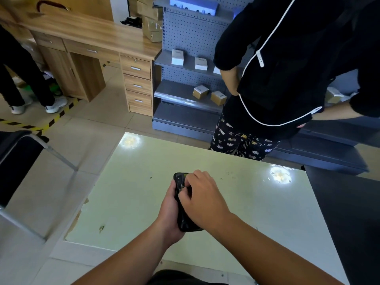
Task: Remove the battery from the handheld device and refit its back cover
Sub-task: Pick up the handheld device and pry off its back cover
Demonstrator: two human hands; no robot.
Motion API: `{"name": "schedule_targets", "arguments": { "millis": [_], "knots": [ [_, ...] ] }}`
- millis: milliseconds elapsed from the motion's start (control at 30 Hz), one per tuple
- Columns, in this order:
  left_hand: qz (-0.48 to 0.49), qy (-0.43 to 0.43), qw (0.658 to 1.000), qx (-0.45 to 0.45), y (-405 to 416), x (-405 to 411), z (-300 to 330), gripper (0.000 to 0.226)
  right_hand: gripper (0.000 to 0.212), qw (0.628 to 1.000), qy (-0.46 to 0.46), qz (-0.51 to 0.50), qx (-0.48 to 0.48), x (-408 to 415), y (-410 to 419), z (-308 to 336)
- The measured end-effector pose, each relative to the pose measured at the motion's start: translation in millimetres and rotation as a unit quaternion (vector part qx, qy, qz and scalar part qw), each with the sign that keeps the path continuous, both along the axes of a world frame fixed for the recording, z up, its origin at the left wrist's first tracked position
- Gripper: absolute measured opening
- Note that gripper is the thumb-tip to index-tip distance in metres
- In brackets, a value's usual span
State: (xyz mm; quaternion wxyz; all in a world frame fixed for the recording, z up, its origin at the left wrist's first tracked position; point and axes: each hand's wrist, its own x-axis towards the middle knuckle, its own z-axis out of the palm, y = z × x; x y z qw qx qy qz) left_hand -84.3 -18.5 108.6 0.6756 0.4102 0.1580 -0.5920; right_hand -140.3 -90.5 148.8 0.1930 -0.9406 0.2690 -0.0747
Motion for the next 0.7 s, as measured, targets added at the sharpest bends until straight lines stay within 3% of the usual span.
{"name": "schedule_targets", "arguments": {
  "millis": [200,467,700],
  "knots": [
    [-0.016,-0.017,1.0,0.009,-1,-2,-2,0.062,0.009,1.0,0.004,-0.027,0.008,1,4,-1],
    [-0.012,-0.021,1.0,-0.013,-1,2,-1,0.063,0.013,0.996,-0.066,-0.05,0.016,-1,1,-11],
    [-0.019,-0.02,1.0,-0.003,1,0,-3,0.064,0.009,0.996,-0.053,-0.056,0.044,-4,1,-13]
  ]
}}
